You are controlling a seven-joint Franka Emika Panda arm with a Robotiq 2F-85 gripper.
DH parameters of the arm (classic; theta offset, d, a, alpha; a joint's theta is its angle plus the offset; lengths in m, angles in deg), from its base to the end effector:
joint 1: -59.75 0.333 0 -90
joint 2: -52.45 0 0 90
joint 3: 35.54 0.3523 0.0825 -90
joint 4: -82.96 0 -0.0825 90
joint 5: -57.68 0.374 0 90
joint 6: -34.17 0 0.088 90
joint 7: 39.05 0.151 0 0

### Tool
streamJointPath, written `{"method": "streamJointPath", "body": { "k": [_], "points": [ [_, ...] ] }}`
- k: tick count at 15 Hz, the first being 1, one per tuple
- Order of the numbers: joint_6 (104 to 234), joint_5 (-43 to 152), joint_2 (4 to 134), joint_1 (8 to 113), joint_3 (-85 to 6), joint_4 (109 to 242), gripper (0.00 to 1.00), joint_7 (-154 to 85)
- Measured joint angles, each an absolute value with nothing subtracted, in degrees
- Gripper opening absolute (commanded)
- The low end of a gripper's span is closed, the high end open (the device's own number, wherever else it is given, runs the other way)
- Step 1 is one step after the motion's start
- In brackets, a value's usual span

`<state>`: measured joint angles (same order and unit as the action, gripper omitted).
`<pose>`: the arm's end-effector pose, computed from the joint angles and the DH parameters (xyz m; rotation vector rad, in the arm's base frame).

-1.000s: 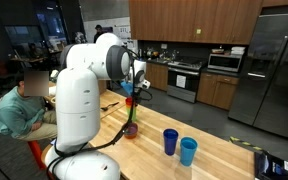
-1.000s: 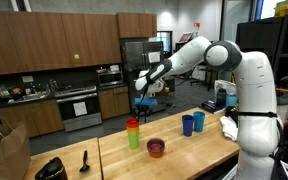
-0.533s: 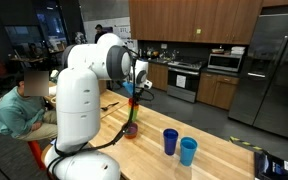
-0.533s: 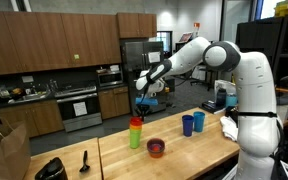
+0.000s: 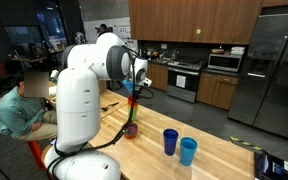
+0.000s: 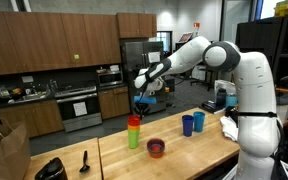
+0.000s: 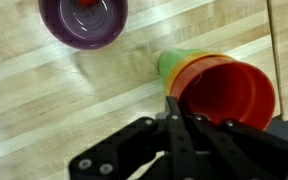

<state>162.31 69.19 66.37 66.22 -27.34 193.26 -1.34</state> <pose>0.5968 0.1655 0.3713 -2.8337 0.7635 0.0365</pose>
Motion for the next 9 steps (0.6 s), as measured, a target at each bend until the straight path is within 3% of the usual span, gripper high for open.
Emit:
{"method": "streamJointPath", "body": {
  "k": [9],
  "points": [
    [161.7, 67.9, 65.9, 70.8, -27.1, 188.7, 0.01, -1.4]
  ]
}}
